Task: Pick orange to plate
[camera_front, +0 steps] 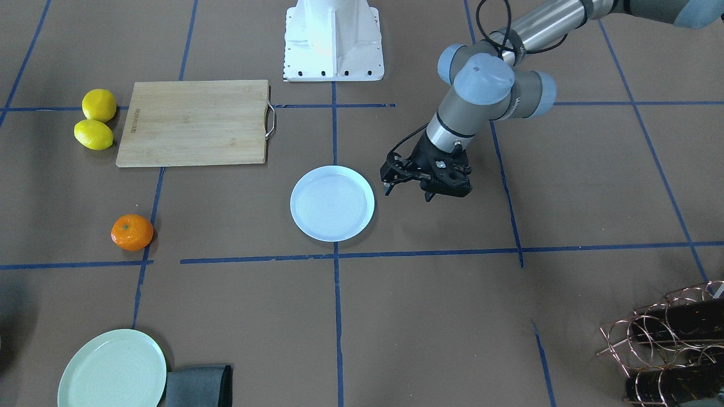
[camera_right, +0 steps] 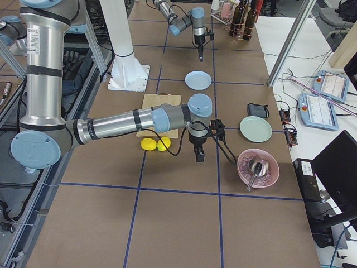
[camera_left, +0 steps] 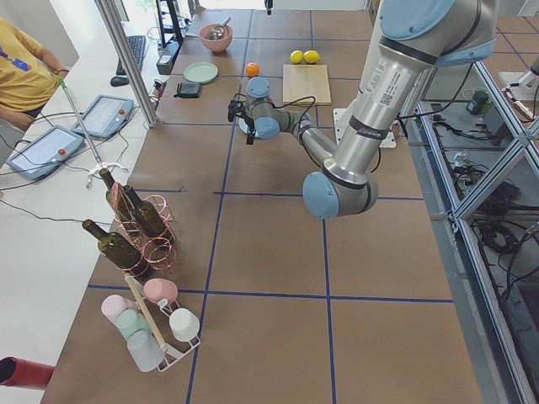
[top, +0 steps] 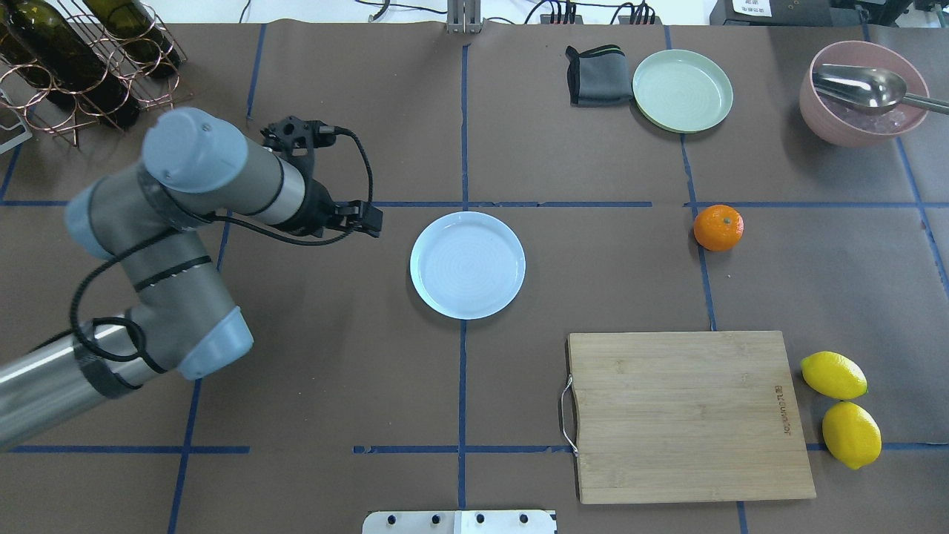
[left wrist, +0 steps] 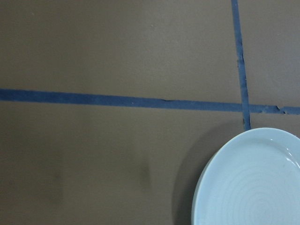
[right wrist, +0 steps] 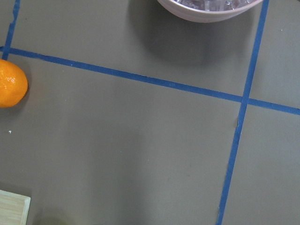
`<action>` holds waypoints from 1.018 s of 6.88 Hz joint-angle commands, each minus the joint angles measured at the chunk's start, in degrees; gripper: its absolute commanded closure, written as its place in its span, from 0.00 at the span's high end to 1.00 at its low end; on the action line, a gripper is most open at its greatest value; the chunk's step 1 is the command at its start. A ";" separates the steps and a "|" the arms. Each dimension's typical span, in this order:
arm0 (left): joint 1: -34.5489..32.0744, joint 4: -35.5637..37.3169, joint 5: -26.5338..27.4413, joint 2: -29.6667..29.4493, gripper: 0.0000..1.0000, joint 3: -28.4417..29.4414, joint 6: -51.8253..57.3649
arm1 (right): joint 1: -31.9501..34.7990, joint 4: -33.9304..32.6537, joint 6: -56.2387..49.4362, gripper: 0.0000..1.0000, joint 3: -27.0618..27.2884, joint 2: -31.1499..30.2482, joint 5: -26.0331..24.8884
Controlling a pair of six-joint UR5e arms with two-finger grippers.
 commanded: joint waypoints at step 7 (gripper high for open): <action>-49.10 16.62 -22.71 36.38 1.00 -3.65 70.35 | -0.16 0.00 0.26 1.00 0.01 0.70 0.01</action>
